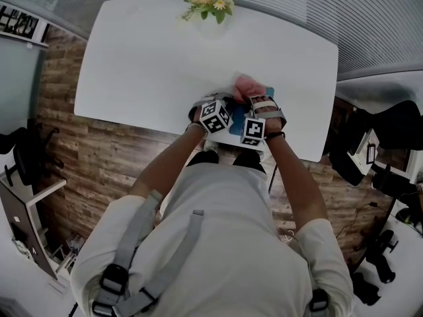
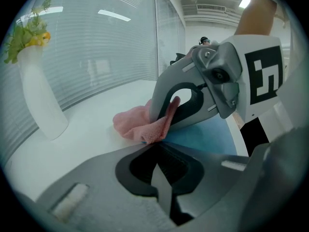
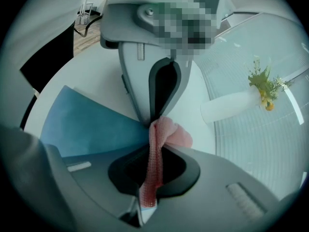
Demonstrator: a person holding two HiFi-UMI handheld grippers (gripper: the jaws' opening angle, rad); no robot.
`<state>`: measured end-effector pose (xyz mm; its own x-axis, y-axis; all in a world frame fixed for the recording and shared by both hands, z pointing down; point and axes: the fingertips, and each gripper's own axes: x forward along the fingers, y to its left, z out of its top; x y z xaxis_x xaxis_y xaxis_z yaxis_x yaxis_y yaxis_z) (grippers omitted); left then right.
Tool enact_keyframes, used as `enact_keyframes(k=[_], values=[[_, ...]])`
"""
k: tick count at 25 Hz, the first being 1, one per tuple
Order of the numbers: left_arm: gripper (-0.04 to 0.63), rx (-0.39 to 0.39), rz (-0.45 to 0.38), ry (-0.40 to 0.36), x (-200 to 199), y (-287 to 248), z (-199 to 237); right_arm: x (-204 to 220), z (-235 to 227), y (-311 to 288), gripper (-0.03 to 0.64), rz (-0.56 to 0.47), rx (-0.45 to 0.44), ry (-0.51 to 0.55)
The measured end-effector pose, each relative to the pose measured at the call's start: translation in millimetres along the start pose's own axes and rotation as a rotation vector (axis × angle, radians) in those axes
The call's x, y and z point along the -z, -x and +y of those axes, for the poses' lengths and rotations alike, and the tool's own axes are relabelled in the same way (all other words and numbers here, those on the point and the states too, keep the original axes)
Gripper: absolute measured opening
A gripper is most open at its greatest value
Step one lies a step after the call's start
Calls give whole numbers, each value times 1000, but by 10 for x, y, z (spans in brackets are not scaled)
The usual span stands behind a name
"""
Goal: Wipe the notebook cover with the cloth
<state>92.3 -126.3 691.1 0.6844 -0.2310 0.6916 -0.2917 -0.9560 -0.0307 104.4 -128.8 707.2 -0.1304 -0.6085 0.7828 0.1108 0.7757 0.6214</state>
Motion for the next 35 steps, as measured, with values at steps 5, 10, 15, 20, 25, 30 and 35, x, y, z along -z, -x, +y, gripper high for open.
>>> enact_keyframes(k=[5,10,15,20,25,30,35], values=[[-3,-9,23,-14,37,-2,0,-30,83,57,2,-3,-6,6],[-2,0,23,-7,44,-17,12,-41,125,76,2,1,-4,7],[-3,1,24,-6,47,-15,3,-67,188,132,2,-1,-10,5],[-3,-31,30,-29,53,-20,4,-88,258,167,2,1,-17,-5],[-3,-19,38,-19,53,-20,-1,-114,328,236,2,-3,-19,-10],[-2,-9,41,-14,55,-17,-2,-150,407,296,2,-10,-21,-12],[-2,-1,38,-2,70,-34,10,-182,473,335,2,-11,-26,-12]])
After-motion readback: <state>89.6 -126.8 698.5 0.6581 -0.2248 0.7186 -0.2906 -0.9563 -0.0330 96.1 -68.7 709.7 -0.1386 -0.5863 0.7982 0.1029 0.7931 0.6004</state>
